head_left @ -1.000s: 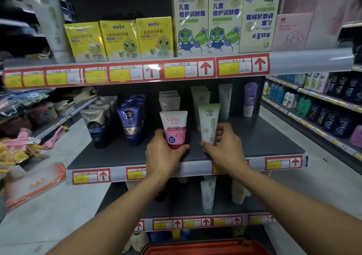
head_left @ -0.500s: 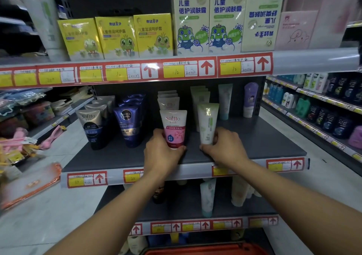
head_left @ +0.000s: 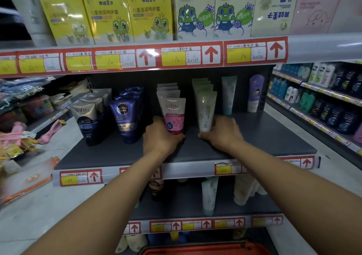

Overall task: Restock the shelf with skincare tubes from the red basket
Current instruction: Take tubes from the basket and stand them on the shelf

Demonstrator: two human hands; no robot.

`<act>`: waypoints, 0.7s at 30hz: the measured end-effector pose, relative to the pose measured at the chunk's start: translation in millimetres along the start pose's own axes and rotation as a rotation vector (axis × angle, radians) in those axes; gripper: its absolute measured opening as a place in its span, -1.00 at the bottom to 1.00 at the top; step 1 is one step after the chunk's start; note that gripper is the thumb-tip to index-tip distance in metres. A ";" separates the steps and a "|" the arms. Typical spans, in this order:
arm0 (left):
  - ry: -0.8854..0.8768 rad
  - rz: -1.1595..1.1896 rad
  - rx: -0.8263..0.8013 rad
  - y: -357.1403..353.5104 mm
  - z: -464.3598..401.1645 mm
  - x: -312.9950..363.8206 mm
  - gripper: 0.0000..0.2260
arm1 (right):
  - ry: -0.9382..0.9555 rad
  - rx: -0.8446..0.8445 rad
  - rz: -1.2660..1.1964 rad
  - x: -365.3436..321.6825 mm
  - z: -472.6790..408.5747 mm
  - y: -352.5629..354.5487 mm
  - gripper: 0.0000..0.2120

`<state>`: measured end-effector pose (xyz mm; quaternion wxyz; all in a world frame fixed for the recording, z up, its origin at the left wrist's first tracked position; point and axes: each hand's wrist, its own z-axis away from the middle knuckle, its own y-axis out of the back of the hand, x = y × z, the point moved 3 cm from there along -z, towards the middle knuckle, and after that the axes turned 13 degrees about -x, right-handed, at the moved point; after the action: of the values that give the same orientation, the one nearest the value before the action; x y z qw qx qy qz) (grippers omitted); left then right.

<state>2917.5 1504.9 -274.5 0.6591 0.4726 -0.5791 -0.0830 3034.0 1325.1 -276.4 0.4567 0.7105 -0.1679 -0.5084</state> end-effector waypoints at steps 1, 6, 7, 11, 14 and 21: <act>-0.002 0.003 0.009 -1.2 -3.0 -0.5 -0.32 | 0.000 0.008 0.003 0.6 -2.8 -0.5 -0.51; -0.052 0.067 0.020 -9.0 -14.5 -7.9 -0.41 | 0.018 0.057 -0.017 7.4 -13.8 -8.6 -0.45; -0.059 0.083 0.020 -10.3 -16.3 -9.9 -0.43 | 0.031 0.067 -0.030 9.3 -15.3 -10.9 -0.45; -0.059 0.122 0.009 -14.4 -22.2 -15.7 -0.50 | 0.068 0.091 -0.034 14.4 -18.6 -15.3 -0.43; -0.057 0.122 0.000 -15.9 -24.4 -17.3 -0.51 | 0.082 0.096 -0.044 16.6 -19.0 -16.9 -0.57; -0.064 0.136 0.010 -15.2 -24.5 -19.9 -0.56 | 0.118 0.086 -0.030 17.3 -18.7 -16.6 -0.68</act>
<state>2938.4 1522.7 -296.2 0.6421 0.4324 -0.6310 -0.0503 3054.0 1330.6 -298.6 0.4270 0.7607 -0.1516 -0.4648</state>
